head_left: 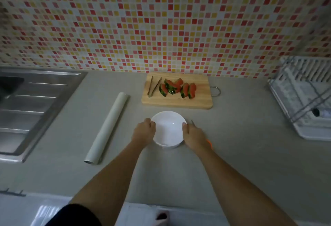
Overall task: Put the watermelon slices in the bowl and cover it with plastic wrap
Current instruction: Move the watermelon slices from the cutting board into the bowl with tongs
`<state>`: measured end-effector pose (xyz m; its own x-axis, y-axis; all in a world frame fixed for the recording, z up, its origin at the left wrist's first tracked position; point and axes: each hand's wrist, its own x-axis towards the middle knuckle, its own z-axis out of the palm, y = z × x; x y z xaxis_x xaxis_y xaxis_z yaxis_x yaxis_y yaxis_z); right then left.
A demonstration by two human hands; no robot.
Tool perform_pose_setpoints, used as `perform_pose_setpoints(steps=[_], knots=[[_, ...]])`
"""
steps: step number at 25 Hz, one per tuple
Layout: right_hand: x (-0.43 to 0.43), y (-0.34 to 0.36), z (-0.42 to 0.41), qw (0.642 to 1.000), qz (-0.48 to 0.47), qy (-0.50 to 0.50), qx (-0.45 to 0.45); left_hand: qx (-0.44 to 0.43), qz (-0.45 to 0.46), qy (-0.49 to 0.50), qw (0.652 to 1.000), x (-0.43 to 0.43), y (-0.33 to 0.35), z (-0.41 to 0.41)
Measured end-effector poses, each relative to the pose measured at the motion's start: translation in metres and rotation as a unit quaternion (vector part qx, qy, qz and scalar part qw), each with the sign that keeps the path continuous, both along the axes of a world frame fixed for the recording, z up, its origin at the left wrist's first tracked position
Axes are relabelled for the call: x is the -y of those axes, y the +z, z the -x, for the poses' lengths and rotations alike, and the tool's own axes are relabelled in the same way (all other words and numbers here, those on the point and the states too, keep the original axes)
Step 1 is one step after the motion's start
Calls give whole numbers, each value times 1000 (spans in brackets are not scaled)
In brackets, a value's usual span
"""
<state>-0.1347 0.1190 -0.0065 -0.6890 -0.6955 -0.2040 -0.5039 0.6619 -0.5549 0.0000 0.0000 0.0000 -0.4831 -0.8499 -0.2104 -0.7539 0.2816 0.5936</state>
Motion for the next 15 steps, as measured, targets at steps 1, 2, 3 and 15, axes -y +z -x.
perform_pose_setpoints(steps=[1, 2, 3, 15], knots=[[2, -1, -3, 1000, 0, -8, -8, -22, -12, 8, 1000, 1, -1, 1], [4, -4, -4, 1000, 13, -23, -15, -44, -27, 17, 999, 3, -4, 2], [6, -7, -5, 999, 25, -33, -23, -59, -36, 21, 997, 5, -6, 4], [59, -18, 39, 995, 33, -96, -16, -37, 1, -32, 999, 71, -15, 49]])
